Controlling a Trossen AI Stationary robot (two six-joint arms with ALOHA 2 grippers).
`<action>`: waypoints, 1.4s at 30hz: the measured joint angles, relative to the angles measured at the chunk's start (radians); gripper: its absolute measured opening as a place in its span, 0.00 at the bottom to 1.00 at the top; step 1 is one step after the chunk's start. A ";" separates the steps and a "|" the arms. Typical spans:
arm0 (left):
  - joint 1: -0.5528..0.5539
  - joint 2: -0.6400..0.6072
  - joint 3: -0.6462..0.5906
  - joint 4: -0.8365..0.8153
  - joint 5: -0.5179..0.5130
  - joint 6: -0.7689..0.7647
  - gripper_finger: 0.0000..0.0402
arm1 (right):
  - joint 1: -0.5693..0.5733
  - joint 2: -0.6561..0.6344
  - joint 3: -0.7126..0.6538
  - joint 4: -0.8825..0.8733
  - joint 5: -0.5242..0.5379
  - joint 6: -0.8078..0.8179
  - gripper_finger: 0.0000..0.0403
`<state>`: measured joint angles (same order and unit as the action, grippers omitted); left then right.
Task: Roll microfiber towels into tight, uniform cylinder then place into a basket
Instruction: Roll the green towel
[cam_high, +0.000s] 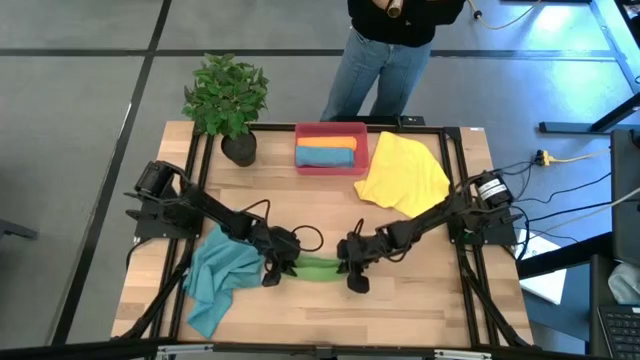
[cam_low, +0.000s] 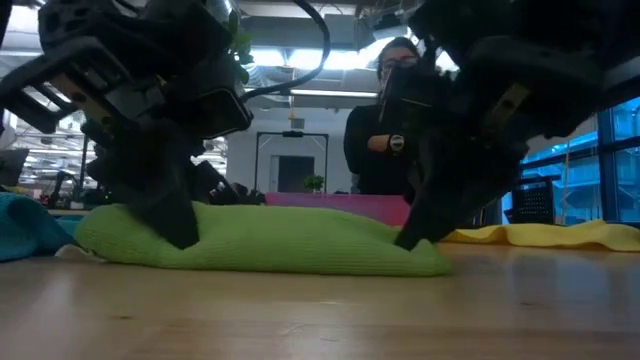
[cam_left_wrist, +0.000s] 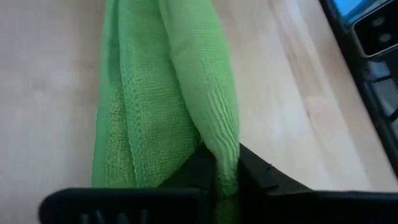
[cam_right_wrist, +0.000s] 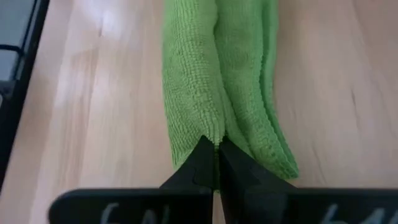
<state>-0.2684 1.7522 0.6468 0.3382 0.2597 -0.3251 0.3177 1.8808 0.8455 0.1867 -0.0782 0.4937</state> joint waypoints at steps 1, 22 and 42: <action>0.005 -0.001 0.003 -0.003 -0.003 0.018 0.11 | -0.005 0.010 0.001 0.004 -0.012 0.001 0.02; -0.054 -0.400 0.010 -0.296 -0.367 0.162 0.38 | -0.013 0.029 0.000 0.013 -0.007 0.138 0.02; -0.254 0.184 0.509 -0.592 -0.719 0.355 0.38 | -0.034 0.030 -0.001 0.017 -0.057 0.227 0.03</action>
<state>-0.5228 1.9365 1.1556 -0.2534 -0.4595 0.0300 0.2832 1.9106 0.8448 0.2035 -0.1354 0.7207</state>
